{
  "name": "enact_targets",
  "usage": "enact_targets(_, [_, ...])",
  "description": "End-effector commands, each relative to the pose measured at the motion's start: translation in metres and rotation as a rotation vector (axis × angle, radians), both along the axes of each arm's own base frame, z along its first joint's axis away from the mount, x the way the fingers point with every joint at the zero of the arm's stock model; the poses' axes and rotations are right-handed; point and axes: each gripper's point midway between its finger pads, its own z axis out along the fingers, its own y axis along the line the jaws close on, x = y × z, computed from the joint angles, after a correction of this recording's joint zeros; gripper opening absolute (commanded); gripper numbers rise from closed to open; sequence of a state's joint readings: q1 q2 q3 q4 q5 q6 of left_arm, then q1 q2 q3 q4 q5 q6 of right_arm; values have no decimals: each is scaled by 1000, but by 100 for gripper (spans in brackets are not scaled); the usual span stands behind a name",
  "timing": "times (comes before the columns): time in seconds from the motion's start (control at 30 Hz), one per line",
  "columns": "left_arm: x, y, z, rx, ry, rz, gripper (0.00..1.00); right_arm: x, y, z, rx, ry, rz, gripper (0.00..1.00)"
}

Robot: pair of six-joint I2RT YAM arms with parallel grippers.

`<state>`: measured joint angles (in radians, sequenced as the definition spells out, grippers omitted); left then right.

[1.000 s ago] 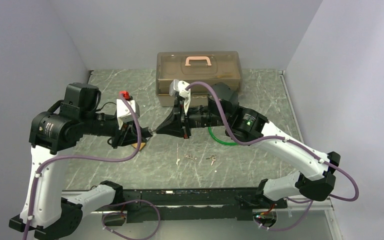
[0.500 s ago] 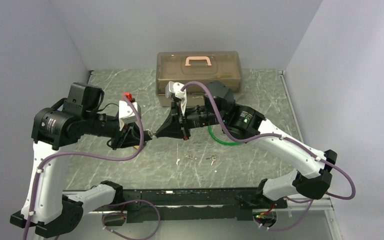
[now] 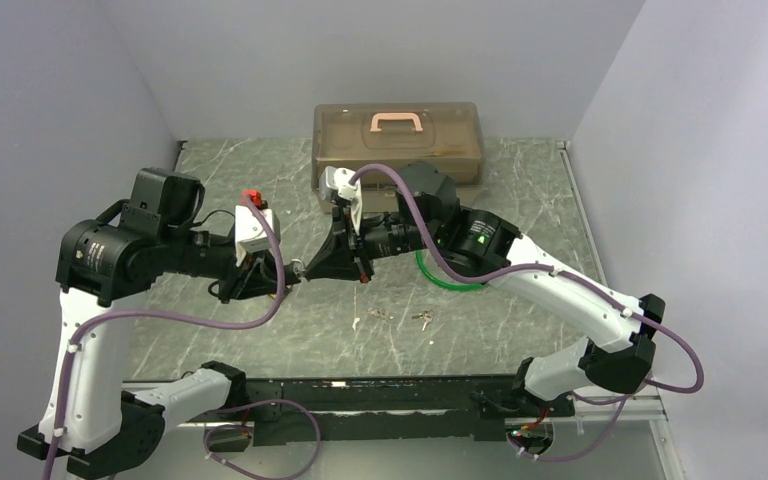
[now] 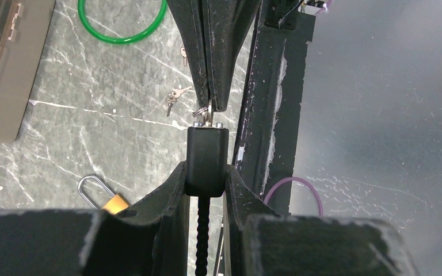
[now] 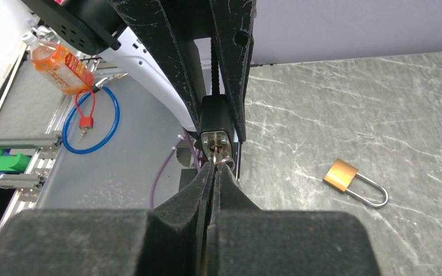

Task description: Unlock with the key

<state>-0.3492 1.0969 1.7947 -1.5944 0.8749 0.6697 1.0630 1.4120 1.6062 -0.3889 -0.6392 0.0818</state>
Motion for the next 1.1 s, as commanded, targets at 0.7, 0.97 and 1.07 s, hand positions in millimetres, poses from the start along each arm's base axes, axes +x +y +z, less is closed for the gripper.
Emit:
enact_targets(0.7, [-7, -13, 12, -5, -112, -120, 0, -15, 44, 8, 129, 121, 18, 0])
enact_targets(0.97, [-10, -4, 5, 18, -190, -102, 0, -23, 44, 21, 142, 223, 47, 0])
enact_targets(1.07, [-13, 0, 6, 22, -218, -99, 0, -26, 37, 20, 108, 218, 49, 12])
